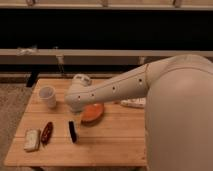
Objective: Knock the eraser over
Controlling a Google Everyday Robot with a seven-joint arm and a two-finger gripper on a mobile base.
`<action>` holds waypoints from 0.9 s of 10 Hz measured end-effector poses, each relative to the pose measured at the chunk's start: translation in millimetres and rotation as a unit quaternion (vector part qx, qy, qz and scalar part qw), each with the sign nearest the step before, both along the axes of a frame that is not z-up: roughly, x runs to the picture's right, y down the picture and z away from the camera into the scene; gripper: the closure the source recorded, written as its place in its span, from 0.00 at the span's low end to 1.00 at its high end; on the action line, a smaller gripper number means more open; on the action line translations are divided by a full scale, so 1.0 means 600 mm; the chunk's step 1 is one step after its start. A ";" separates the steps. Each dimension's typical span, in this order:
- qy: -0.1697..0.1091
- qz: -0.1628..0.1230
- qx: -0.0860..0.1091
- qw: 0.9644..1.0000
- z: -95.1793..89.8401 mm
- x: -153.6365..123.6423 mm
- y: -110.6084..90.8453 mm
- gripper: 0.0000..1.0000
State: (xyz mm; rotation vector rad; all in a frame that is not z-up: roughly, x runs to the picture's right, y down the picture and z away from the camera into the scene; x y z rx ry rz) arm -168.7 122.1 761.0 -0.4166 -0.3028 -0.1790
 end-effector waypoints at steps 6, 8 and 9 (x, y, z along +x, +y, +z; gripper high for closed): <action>-0.051 -0.001 -0.018 0.999 -0.041 -0.069 0.010 0.20; -0.062 0.010 -0.023 0.998 -0.039 -0.062 0.007 0.20; -0.072 0.015 -0.023 0.997 -0.034 -0.046 0.004 0.20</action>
